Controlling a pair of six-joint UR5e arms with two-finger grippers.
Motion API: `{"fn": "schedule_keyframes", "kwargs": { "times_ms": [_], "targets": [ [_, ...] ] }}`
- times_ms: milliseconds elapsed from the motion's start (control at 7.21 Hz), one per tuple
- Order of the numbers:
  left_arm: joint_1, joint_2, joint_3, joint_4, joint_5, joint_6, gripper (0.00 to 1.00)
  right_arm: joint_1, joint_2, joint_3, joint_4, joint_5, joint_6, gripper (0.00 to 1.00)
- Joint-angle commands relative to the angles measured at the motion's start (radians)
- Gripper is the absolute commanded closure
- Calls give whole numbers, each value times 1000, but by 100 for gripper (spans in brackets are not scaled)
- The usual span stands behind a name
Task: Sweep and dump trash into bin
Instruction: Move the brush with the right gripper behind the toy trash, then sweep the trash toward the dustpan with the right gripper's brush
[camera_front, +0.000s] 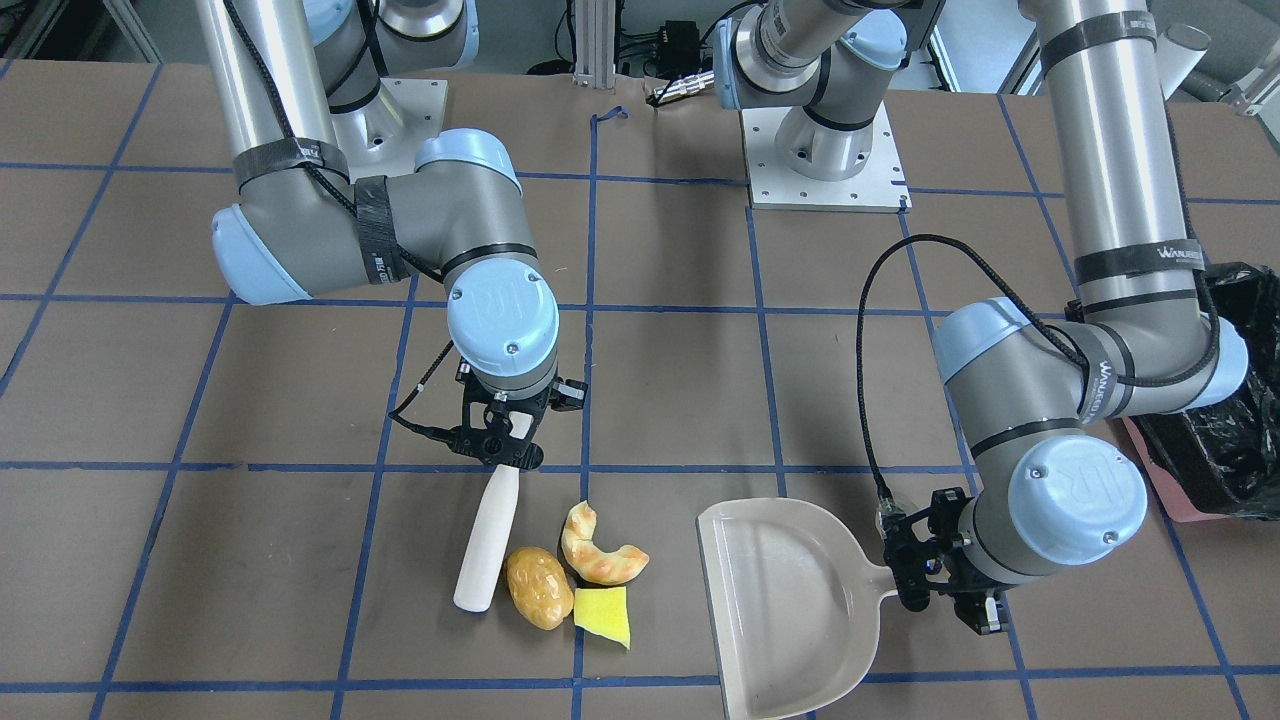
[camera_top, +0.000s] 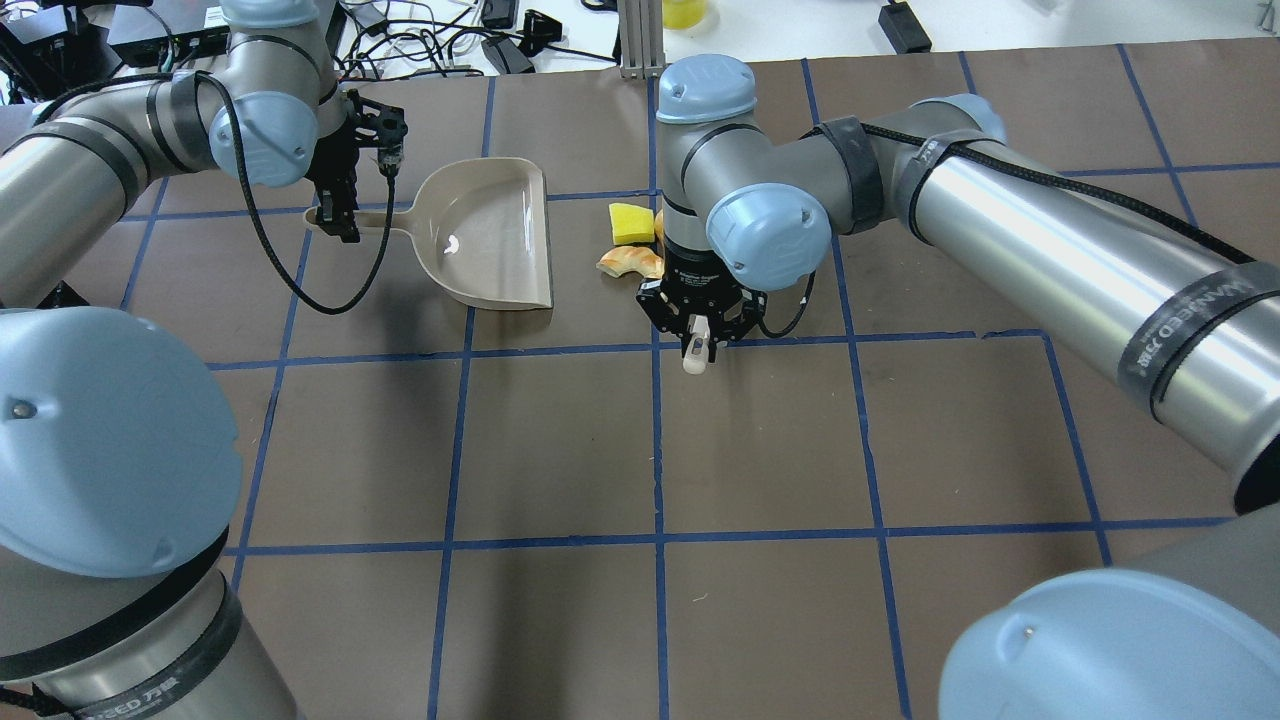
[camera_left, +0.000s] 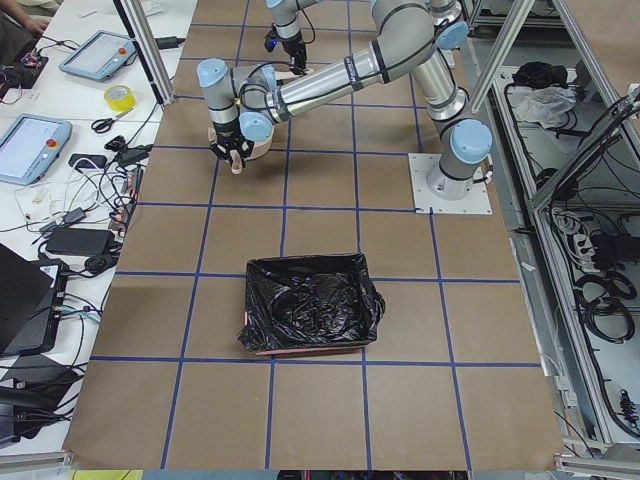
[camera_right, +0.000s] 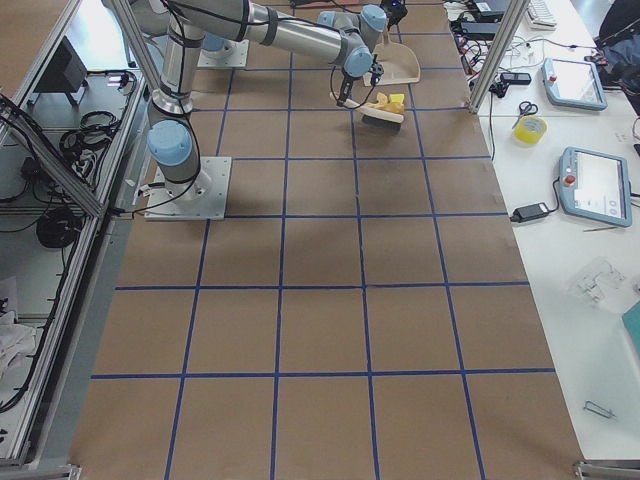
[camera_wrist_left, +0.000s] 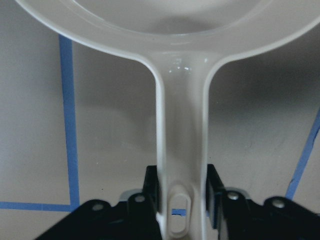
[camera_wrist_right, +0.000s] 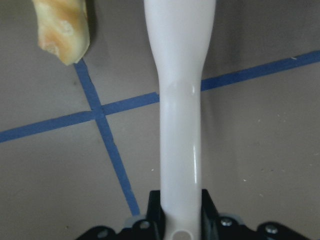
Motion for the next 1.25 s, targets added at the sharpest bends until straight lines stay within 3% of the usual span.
{"fn": "schedule_keyframes", "kwargs": {
  "times_ms": [0, 416, 832, 1109],
  "targets": [
    [0, -3, 0, 0, 0, -4, 90, 43, 24, -1, -61, 32, 57, 100],
    [-2, -3, 0, 2, 0, -5, 90, 101, 53, -20, -120, 61, 88, 100],
    [-2, -3, 0, 2, 0, -7, 90, 214, 159, -168, -119, 61, 116, 100],
    [-2, -3, -2, 2, -1, -8, 90, 255, 202, -246, -119, 115, 114, 100]
  ]
}}
